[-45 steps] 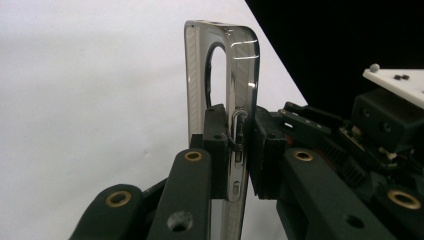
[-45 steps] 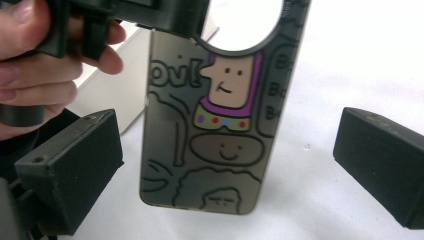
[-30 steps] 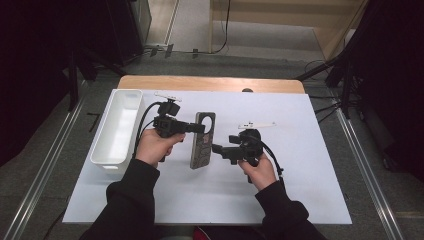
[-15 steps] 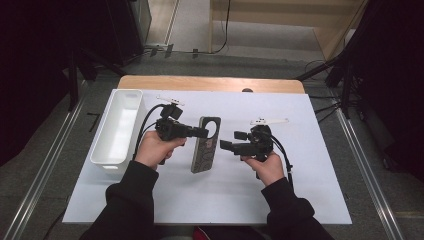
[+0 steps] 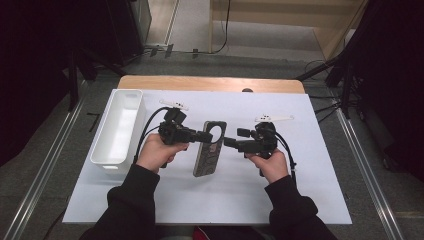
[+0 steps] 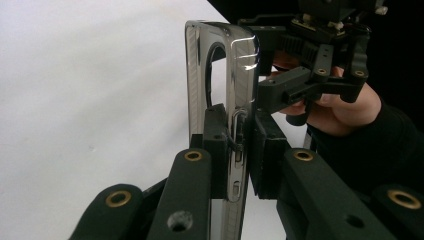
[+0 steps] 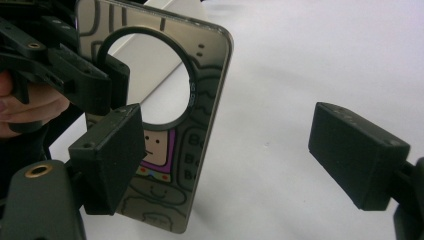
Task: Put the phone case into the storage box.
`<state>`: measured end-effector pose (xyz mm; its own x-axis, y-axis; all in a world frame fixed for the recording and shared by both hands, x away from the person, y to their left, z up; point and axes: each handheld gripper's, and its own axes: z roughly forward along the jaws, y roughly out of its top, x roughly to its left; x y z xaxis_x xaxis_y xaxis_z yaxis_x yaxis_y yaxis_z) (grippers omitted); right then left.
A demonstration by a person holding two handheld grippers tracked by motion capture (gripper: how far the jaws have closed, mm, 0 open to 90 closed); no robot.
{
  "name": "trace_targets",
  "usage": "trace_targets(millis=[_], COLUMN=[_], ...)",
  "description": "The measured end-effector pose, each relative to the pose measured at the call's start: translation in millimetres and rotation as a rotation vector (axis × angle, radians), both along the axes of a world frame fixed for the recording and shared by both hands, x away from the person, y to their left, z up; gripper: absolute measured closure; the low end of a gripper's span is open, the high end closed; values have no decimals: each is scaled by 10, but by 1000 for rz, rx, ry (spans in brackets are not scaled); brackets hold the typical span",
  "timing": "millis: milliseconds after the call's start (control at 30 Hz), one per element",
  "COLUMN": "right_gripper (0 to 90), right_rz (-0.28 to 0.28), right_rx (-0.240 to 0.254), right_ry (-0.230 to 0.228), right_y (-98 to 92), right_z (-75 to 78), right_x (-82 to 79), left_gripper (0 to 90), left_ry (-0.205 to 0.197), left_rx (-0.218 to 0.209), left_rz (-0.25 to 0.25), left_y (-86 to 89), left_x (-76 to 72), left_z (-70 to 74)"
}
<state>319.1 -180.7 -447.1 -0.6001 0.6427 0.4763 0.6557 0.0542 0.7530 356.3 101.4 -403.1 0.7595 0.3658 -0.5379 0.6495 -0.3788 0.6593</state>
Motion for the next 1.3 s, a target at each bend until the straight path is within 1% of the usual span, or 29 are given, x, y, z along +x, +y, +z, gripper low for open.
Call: trace_targets(millis=[100,167,233,267,333,433,500,567,667,733,767,800,867,933,1033,1067,1100,1200,1300], right_gripper=[142,176,183,187,194,216,234,254,295,321,331,351,383,411,441,449,456,491,515], right_rz=[2,6,8,9,13,20,25,33,50,58,60,65,72,81,99,106,111,125,140], right_rx=[5,12,14,17,12,11,15,15,9,6,7,13,25,40,36,33,35,47,60], right_ry=[-5,-10,-16,-16,-25,-25,-26,-29,-34,-41,-40,-41,-37,-35,-45,-42,-41,-40,-35], right_y=[-1,-7,-3,2,16,36,45,51,61,66,68,69,67,64,63,62,61,59,62], right_z=[8,13,18,21,26,29,25,24,23,19,17,13,5,1,-2,-2,-4,-11,-28], right_x=[6,13,17,18,19,29,43,53,62,65,66,71,83,94,94,92,92,96,110], left_gripper=[797,797,796,797,797,797,796,797,796,796,796,797,796,797,796,797,796,797,796], left_ry=[-11,-15,-19,-27,-22,-27,-23,-29,-31,-26,-30,-26,-31,-30,-28,-31,-29,-23,-30], left_rx=[-7,-13,-16,-16,-23,-34,-44,-46,-50,-61,-62,-68,-66,-74,-83,-84,-88,-98,-95], left_rz=[-21,-30,-37,-41,-45,-61,-69,-81,-85,-91,-95,-100,-102,-100,-104,-107,-103,-114,-117], left_y=[-2,-9,-22,-29,-37,-44,-46,-50,-52,-52,-51,-50,-45,-33,-15,-10,-8,-3,-9], left_x=[-19,-30,-40,-45,-50,-56,-61,-64,-68,-68,-68,-66,-61,-60,-56,-52,-51,-46,-49], left_z=[-1,-7,-17,-21,-27,-36,-44,-52,-53,-55,-57,-60,-65,-67,-66,-67,-70,-78,-81])
